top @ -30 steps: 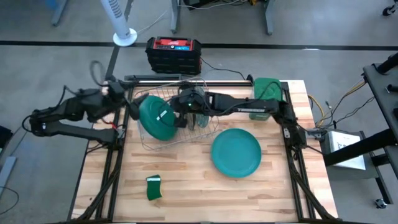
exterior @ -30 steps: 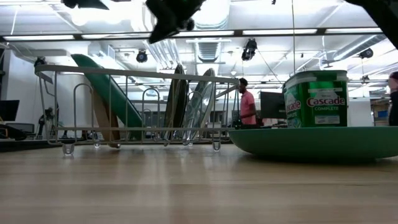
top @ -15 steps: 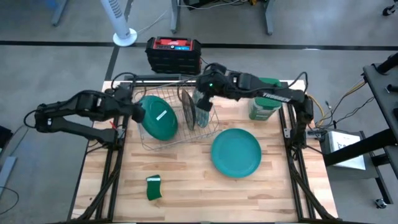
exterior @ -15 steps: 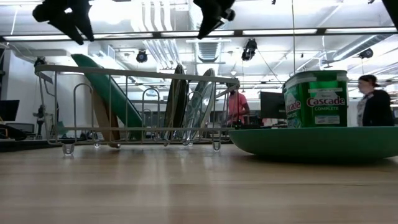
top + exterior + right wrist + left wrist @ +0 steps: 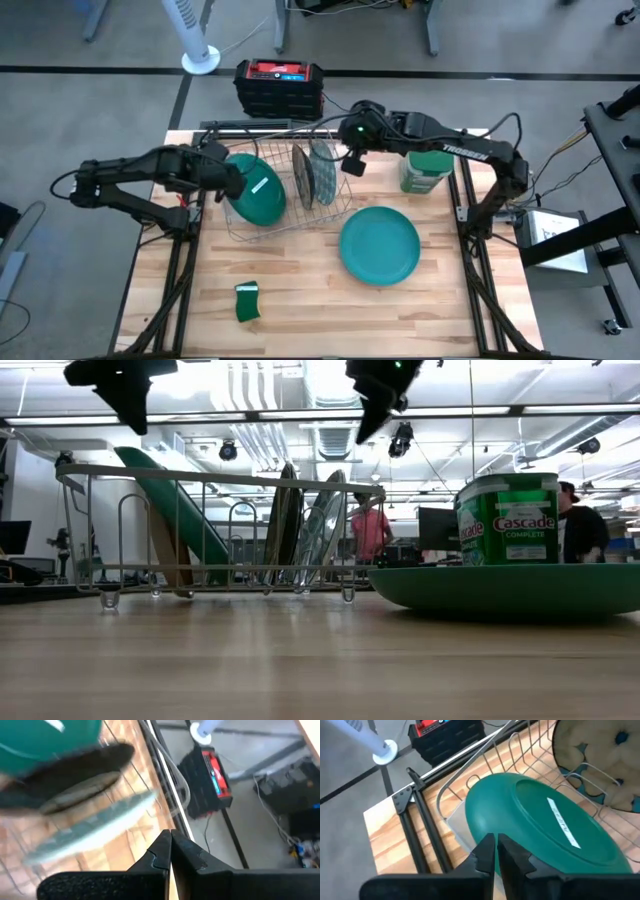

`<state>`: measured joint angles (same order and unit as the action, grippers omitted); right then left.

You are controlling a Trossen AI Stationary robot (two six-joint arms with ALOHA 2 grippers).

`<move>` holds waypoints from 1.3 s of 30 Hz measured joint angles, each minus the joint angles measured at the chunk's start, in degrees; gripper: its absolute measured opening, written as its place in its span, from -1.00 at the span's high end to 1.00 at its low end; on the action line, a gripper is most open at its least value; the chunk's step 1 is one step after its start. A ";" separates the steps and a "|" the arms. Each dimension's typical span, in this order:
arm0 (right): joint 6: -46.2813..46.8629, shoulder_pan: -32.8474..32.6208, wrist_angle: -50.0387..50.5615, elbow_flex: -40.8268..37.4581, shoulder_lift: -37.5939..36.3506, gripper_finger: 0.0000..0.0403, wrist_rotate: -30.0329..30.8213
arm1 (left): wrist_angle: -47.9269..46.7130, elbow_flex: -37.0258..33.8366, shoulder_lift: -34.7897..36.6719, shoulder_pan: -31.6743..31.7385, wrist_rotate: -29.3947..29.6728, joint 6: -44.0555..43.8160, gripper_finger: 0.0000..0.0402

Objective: Sort dishes
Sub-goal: Put the green plate on the dish rack

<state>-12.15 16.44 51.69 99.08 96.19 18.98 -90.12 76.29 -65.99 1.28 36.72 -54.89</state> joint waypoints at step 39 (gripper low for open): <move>6.22 3.31 -10.52 -20.23 -11.75 1.00 -4.49 | 0.09 -10.00 6.65 4.72 -7.33 2.82 1.00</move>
<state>-5.94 19.75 41.17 78.85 84.44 14.49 -90.03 66.29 -59.34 6.00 29.39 -52.07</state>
